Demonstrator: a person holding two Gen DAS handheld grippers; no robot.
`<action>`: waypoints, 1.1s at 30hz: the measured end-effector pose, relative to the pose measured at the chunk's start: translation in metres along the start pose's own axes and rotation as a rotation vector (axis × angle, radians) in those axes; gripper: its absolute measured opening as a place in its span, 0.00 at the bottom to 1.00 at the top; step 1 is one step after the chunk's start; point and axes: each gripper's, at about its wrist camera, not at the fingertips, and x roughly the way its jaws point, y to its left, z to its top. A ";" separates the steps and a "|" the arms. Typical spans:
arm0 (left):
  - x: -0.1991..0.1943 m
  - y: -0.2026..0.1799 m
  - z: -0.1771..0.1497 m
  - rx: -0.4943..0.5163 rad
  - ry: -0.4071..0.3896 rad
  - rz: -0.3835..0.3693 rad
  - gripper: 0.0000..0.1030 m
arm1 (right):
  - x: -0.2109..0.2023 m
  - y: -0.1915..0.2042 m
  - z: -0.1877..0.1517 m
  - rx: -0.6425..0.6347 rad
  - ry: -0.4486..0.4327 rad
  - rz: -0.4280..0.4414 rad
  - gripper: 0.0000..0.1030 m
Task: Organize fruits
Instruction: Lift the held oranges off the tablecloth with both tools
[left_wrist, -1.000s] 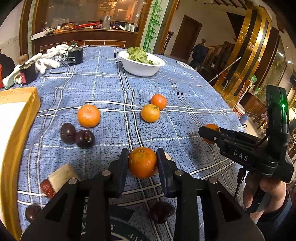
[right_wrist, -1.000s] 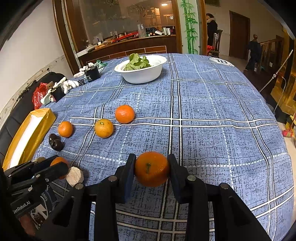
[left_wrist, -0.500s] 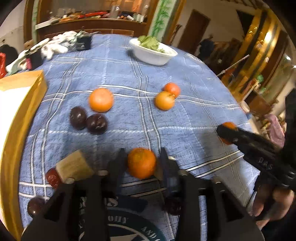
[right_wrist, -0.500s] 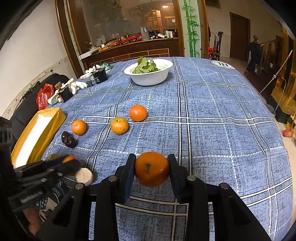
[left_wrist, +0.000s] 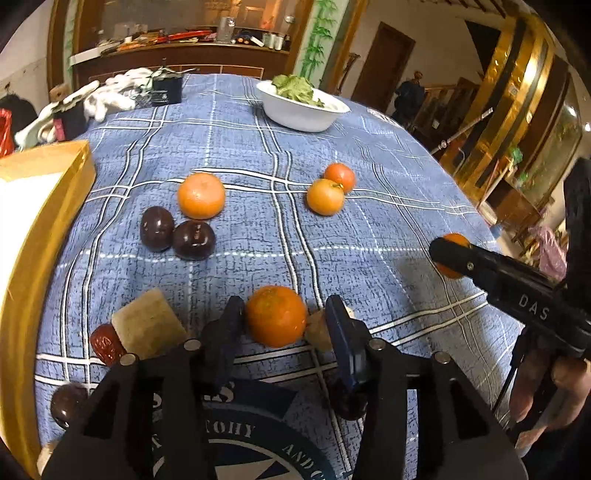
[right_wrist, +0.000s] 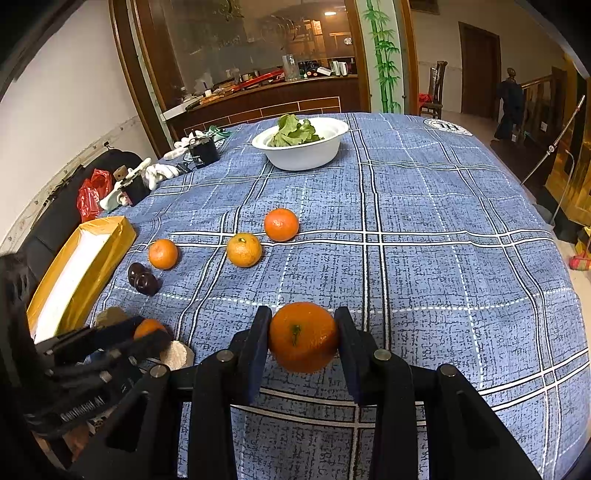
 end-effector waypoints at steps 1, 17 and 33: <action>0.000 0.002 0.001 -0.017 0.007 -0.007 0.43 | 0.000 0.000 0.000 -0.001 -0.001 0.001 0.35; -0.034 -0.002 -0.004 0.010 -0.085 0.017 0.27 | -0.015 0.007 0.002 -0.010 -0.024 0.004 0.35; -0.016 0.011 -0.017 -0.002 -0.051 0.049 0.31 | -0.028 0.020 -0.010 -0.012 -0.026 0.021 0.35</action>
